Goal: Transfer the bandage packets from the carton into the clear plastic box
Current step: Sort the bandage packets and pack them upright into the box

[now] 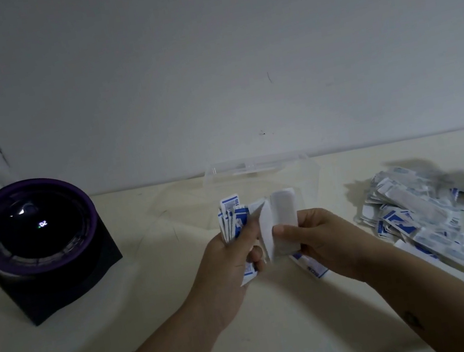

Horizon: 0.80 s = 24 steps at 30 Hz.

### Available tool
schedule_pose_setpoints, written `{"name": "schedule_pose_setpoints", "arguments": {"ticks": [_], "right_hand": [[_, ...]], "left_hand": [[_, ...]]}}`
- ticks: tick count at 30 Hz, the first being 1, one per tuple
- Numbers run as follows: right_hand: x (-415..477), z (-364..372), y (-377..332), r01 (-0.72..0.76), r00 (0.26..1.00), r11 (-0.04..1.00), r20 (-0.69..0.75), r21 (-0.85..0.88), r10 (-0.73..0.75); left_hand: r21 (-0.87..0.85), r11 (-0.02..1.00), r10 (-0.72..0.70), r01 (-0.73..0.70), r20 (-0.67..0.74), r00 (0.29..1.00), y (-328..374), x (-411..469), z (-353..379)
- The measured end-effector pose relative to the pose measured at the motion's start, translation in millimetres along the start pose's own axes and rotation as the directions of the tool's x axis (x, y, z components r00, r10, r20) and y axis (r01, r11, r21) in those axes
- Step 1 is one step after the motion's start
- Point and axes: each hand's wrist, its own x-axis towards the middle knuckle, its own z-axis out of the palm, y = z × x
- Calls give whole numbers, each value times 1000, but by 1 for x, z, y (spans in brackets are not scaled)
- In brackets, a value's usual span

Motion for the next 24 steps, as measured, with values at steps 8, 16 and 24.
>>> {"name": "schedule_pose_setpoints", "arguments": {"ticks": [8, 16, 24], "right_hand": [[-3, -4, 0, 524, 420, -120, 378, -843, -825], [-2, -9, 5, 505, 410, -200, 437, -840, -800], [11, -38, -14, -26, 955, 456, -158, -889, -252]], "left_hand": [[-292, 784, -418, 548, 405, 813, 13, -8, -6], [-129, 850, -401, 511, 471, 786, 8, -12, -7], [-394, 871, -291, 292, 66, 955, 15, 0, -4]]}}
